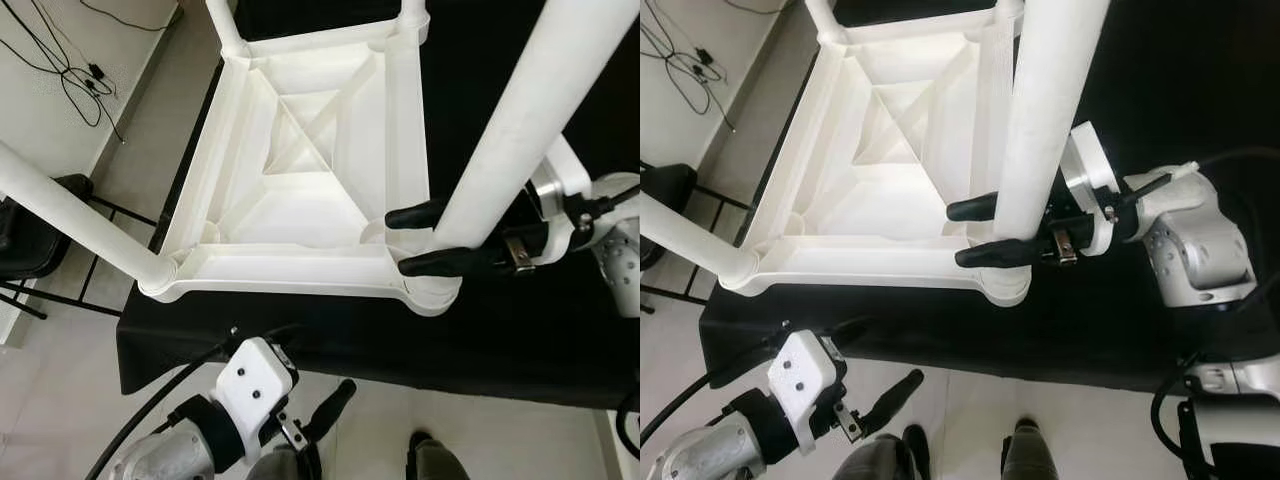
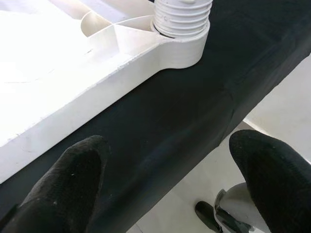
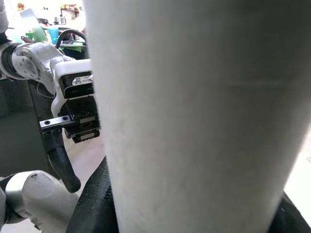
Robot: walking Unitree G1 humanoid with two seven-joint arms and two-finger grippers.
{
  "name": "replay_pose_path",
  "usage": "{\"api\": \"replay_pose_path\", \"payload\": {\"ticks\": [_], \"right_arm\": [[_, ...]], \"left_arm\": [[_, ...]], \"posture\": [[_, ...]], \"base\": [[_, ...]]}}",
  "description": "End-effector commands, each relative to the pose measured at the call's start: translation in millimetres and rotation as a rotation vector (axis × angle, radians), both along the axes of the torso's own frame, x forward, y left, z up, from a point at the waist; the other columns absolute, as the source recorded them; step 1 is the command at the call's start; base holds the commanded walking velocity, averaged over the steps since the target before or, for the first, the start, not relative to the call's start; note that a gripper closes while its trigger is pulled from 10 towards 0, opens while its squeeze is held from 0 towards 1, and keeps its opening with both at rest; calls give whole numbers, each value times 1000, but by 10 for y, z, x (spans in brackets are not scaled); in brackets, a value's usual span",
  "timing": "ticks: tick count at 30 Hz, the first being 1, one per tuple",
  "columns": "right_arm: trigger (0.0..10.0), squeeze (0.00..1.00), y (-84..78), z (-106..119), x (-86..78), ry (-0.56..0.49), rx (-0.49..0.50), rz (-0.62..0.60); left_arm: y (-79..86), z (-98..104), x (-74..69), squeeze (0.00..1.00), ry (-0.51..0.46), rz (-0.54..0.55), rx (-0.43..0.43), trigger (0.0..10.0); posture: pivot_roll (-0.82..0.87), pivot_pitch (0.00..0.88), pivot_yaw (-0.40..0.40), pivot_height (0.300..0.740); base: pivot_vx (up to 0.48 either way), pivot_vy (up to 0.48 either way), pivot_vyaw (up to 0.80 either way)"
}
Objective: Building children table
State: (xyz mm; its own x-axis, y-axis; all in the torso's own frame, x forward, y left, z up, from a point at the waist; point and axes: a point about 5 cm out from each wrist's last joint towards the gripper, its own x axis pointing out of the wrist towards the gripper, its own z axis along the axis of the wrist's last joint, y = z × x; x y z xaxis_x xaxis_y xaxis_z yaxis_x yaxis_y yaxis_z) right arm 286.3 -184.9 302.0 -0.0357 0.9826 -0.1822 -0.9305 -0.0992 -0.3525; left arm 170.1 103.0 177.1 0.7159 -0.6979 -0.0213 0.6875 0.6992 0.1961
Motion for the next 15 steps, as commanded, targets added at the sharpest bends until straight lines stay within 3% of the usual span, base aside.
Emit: {"api": "replay_pose_path", "payload": {"ticks": [1, 8, 15], "right_arm": [[10000, 0, -4, -234, -2, 129, -78, 24], [10000, 0, 45, -287, -57, 155, -106, 68], [10000, 0, 208, -375, -91, 156, -165, 128]], "left_arm": [[0, -34, -25, 0, 22, 2, 7, 10000], [1, -32, -21, 0, 21, 2, 7, 10000], [-1, -33, -17, 0, 21, 2, 5, 10000]], "posture": [[-24, 341, 170, 740], [-26, 344, 170, 740], [-29, 347, 173, 740]], "base": [[0, 0, 0], [0, 0, 0], [0, 0, 0]]}}
